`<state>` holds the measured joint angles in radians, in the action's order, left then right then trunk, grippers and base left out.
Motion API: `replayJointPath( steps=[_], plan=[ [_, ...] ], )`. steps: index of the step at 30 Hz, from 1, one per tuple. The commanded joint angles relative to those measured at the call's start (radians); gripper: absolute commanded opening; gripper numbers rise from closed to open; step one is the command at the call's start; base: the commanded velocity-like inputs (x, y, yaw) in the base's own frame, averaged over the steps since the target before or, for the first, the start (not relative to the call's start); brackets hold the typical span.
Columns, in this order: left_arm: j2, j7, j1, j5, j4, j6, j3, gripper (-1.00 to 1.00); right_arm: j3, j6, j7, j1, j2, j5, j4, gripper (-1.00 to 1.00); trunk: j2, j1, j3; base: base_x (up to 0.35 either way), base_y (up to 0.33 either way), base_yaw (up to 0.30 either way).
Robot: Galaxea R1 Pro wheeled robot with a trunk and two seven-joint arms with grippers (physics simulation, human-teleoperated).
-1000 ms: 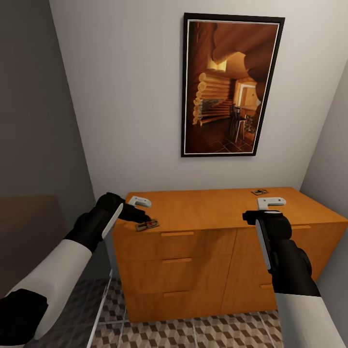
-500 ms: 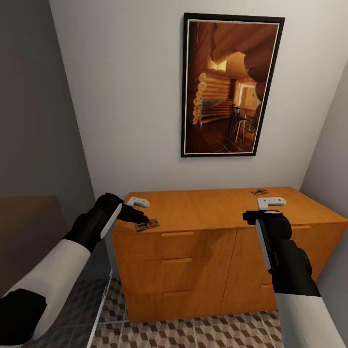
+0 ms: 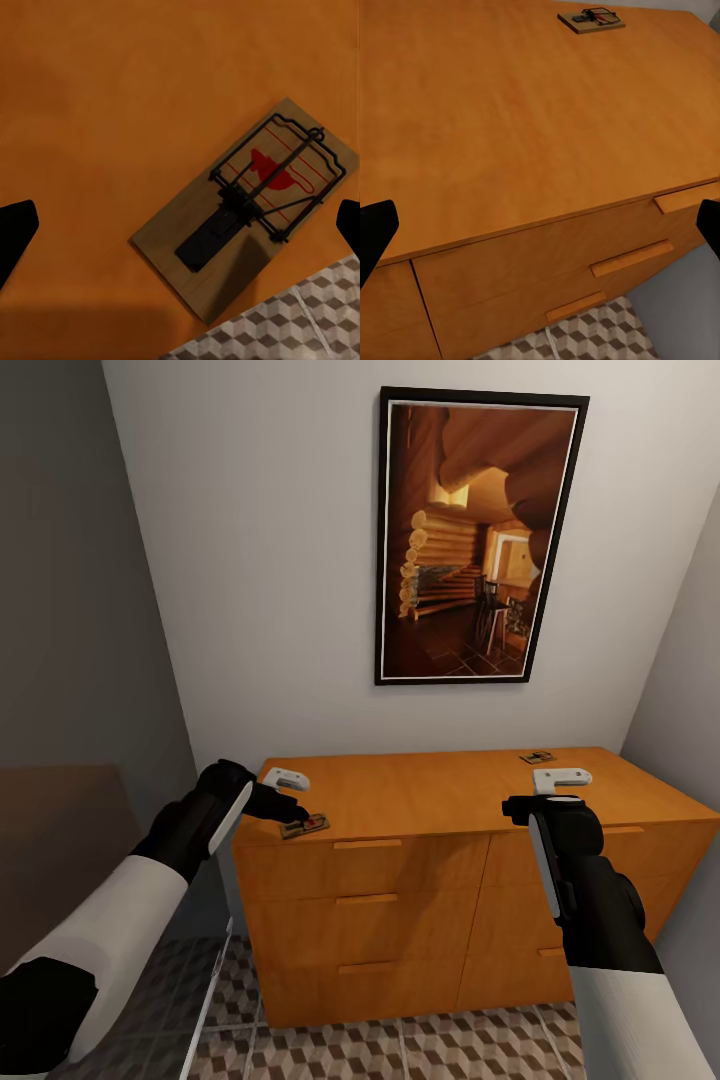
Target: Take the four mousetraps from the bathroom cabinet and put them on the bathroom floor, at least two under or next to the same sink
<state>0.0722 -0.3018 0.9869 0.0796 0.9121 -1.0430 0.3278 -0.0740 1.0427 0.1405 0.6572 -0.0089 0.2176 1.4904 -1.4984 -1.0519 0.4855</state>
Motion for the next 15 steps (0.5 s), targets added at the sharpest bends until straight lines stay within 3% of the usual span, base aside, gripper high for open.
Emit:
replayJointPath(
  steps=[1,15],
  plan=[
    [0.001,0.004,0.001,0.008,0.001,-0.004,0.003,1.0,0.001,0.004,0.002,0.001,0.0,0.0,0.001,1.0,-0.001,0.0,0.001,0.0,0.0,0.0],
    [-0.004,0.004,0.001,0.008,-0.025,-0.004,0.004,1.0,0.001,0.004,0.002,0.001,0.0,0.0,0.001,1.0,-0.001,0.0,0.001,0.0,0.0,0.0]
  ],
)
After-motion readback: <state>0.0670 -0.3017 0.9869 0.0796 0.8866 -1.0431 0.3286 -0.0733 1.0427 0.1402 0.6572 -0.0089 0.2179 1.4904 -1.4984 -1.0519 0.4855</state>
